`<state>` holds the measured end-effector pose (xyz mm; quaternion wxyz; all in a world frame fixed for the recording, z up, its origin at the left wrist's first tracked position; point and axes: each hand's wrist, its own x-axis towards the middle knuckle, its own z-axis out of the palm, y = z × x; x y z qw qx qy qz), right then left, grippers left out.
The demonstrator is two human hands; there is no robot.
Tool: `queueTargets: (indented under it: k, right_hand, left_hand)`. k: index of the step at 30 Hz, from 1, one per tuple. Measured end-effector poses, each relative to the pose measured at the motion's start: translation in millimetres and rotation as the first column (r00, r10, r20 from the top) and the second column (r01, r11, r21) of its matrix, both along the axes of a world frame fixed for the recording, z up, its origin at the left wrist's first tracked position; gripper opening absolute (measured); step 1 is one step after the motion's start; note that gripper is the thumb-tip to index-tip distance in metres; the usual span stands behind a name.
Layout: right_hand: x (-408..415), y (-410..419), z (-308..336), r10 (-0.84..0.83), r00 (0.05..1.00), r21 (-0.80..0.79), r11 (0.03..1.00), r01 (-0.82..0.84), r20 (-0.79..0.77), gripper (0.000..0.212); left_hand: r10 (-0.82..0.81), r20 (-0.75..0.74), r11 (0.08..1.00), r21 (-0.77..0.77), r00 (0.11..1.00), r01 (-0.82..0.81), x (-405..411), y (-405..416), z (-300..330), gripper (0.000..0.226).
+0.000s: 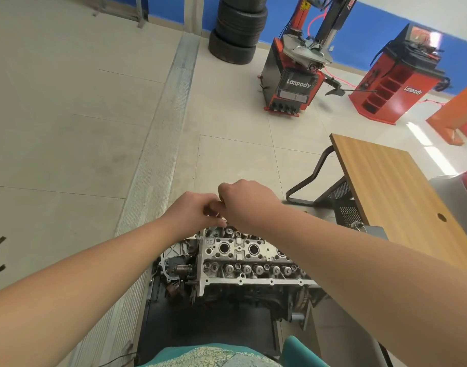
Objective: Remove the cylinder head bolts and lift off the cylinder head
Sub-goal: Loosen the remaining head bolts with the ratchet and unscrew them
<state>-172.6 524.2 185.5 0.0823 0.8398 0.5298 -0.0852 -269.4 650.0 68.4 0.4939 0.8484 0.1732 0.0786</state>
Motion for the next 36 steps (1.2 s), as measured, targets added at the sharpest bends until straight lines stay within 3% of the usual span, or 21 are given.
queueTargets:
  k: [3, 5, 7, 9, 11, 13, 16, 19, 22, 25, 27, 29, 31, 34, 36]
  right_hand:
    - [1.8, -1.9, 0.8, 0.121, 0.993, -0.037, 0.992, -0.121, -0.001, 0.009]
    - [7.8, -6.3, 0.6, 0.271, 0.96, -0.025, 0.962, -0.273, -0.069, 0.028]
    - [9.4, -10.1, 3.9, 0.317, 0.935, 0.078, 0.948, -0.309, -0.157, 0.034]
    - [6.7, -10.6, 4.8, 0.27, 0.943, 0.156, 0.958, -0.242, -0.193, 0.03]
    - [4.7, -3.5, 2.6, 0.095, 0.985, 0.091, 0.992, -0.083, -0.143, 0.04]
    - [4.9, 2.1, -0.8, -0.014, 1.0, 0.007, 1.0, 0.014, -0.026, 0.038]
    - [7.8, 0.1, 1.2, 0.093, 0.995, -0.026, 0.995, -0.094, -0.042, 0.011]
    - [15.2, -6.3, 7.0, 0.232, 0.956, 0.024, 0.973, -0.232, -0.181, 0.025]
    - [11.0, -6.6, 7.6, 0.139, 0.973, 0.102, 0.987, -0.122, -0.183, 0.033]
    - [8.4, -1.5, 3.2, -0.015, 1.0, -0.007, 1.0, 0.015, -0.006, 0.034]
    - [8.4, -1.0, 3.9, 0.044, 0.999, -0.019, 0.999, -0.045, -0.017, 0.013]
    - [10.3, -3.9, 6.5, 0.164, 0.983, -0.038, 0.985, -0.168, -0.083, 0.027]
    - [12.5, -6.8, 9.9, 0.213, 0.964, -0.004, 0.976, -0.216, -0.16, 0.035]
    - [9.3, -4.8, 9.3, 0.098, 0.987, 0.056, 0.994, -0.092, -0.125, 0.039]
    - [8.5, 1.9, 5.4, -0.032, 0.999, -0.004, 0.999, 0.032, -0.042, 0.041]
  left_hand:
    - [-0.064, -0.012, 0.997, -0.043, 0.998, 0.063, -2.3, -0.1, -3.5, 0.03]
    - [-0.101, -0.059, 0.993, -0.06, 0.993, 0.097, -5.5, 0.9, -3.7, 0.036]
    - [-0.068, -0.069, 0.998, -0.001, 0.995, 0.068, -5.9, 4.2, -4.0, 0.033]
    - [-0.007, -0.049, 0.999, 0.042, 0.999, 0.009, -4.2, 5.9, -1.5, 0.022]
    - [0.029, -0.031, 1.0, 0.005, 0.999, -0.028, -2.0, 5.8, 0.4, 0.014]
    - [0.007, -0.015, 0.999, -0.044, 1.0, -0.007, -0.9, 3.8, 1.8, 0.023]
    - [-0.086, -0.011, 0.993, -0.082, 0.996, 0.085, -1.5, 3.1, 0.7, 0.026]
    - [-0.093, -0.034, 0.995, -0.029, 0.995, 0.092, -1.4, 7.3, 0.5, 0.037]
    - [-0.046, -0.007, 0.998, 0.041, 0.999, 0.047, 0.5, 9.5, 3.3, 0.033]
    - [-0.021, 0.024, 0.997, -0.077, 1.0, 0.022, 2.2, 9.9, 1.1, 0.028]
    - [-0.079, 0.005, 0.992, -0.094, 0.997, 0.079, 0.9, 8.8, 0.9, 0.031]
    - [-0.131, -0.033, 0.987, -0.093, 0.991, 0.128, -0.3, 8.5, 1.2, 0.044]
    - [-0.116, -0.048, 0.991, -0.066, 0.992, 0.112, 1.6, 10.6, 0.7, 0.041]
    - [-0.021, -0.024, 0.998, -0.061, 0.999, 0.019, 2.2, 11.0, 5.8, 0.015]
    - [-0.004, -0.002, 0.998, -0.068, 1.0, 0.004, 3.2, 10.5, 5.5, 0.027]
